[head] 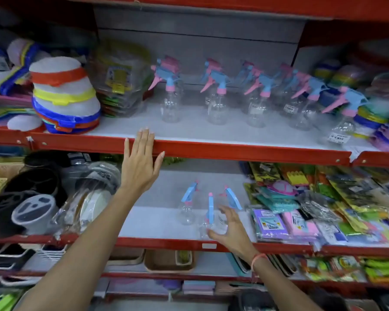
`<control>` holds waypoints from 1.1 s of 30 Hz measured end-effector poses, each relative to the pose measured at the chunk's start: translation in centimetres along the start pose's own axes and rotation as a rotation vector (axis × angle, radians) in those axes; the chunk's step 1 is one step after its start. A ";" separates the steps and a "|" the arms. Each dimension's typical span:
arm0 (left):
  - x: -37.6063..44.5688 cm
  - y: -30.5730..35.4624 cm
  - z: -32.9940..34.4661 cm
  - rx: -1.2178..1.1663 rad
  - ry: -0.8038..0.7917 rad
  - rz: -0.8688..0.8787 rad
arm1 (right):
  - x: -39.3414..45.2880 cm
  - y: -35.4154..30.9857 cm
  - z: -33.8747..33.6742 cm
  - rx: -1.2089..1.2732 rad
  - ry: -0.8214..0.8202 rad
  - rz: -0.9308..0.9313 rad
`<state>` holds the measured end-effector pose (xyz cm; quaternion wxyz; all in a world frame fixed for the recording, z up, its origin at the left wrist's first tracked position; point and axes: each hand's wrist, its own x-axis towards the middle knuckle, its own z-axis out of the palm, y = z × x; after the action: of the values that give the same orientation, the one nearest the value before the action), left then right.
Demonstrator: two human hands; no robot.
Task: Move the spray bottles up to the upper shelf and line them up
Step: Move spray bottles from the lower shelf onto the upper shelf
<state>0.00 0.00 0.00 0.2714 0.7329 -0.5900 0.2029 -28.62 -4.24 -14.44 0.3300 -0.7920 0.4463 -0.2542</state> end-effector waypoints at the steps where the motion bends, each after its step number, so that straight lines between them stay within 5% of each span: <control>1: 0.0 -0.1 0.1 0.012 -0.004 -0.007 | 0.0 0.4 0.6 -0.016 -0.030 0.054; 5: 0.2 -0.4 0.6 0.037 0.011 0.012 | 0.5 1.0 3.3 -0.005 -0.090 0.207; 15: 0.3 -1.2 1.0 0.042 0.015 0.047 | 1.4 0.1 5.2 0.016 0.069 0.288; 33: -0.1 -1.4 0.5 0.001 0.049 0.068 | 2.3 -14.6 -8.9 0.279 0.342 -0.197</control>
<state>1.33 -0.06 -0.69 0.2782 0.7074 -0.6076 0.2301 -25.83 -3.30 2.53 0.3294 -0.7240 0.3770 -0.4746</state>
